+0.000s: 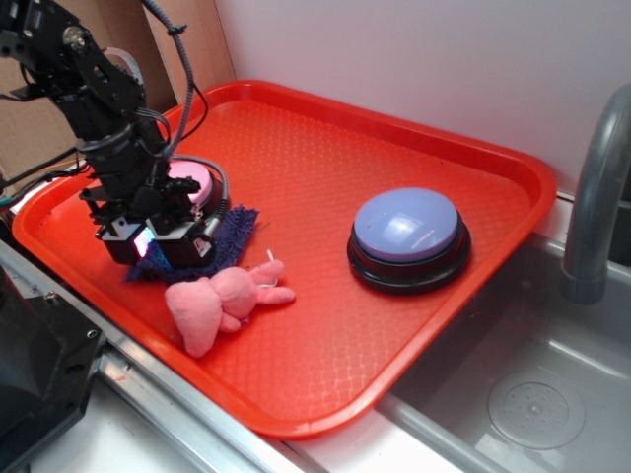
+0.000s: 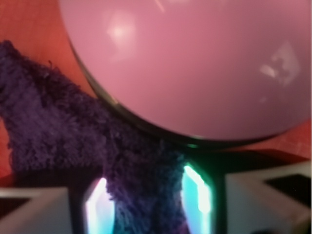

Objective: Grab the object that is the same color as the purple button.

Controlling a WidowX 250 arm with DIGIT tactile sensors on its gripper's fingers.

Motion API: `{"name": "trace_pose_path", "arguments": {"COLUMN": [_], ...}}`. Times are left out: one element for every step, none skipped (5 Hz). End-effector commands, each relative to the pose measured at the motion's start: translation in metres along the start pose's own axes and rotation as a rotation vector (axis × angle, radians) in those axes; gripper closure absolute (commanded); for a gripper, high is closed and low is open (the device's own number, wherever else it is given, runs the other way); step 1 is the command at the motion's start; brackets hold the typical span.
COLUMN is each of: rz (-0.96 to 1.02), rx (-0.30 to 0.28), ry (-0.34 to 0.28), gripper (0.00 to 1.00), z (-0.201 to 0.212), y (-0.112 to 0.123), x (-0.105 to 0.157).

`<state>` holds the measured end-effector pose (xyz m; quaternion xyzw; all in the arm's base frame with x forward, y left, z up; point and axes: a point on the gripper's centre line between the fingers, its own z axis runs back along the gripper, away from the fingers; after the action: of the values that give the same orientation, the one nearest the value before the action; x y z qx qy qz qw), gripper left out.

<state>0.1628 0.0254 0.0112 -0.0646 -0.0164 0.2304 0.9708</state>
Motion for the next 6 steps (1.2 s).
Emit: {"name": "trace_pose_path", "arguments": {"rz": [0.051,0.071,0.117,0.074,-0.027,-0.156], "rx": [0.010,0.018,0.047,0.070,0.087,0.093], "ry": [-0.041,-0.069,-0.100,-0.088,-0.057,-0.047], "gripper": [1.00,1.00,1.00,1.00,1.00,1.00], "z": [0.012,0.024,0.047,0.082,0.120,0.149], "y": [-0.001,-0.003,-0.008,-0.014,-0.025,-0.034], "x": [0.006,0.006,0.010,0.014,0.019,0.021]}}
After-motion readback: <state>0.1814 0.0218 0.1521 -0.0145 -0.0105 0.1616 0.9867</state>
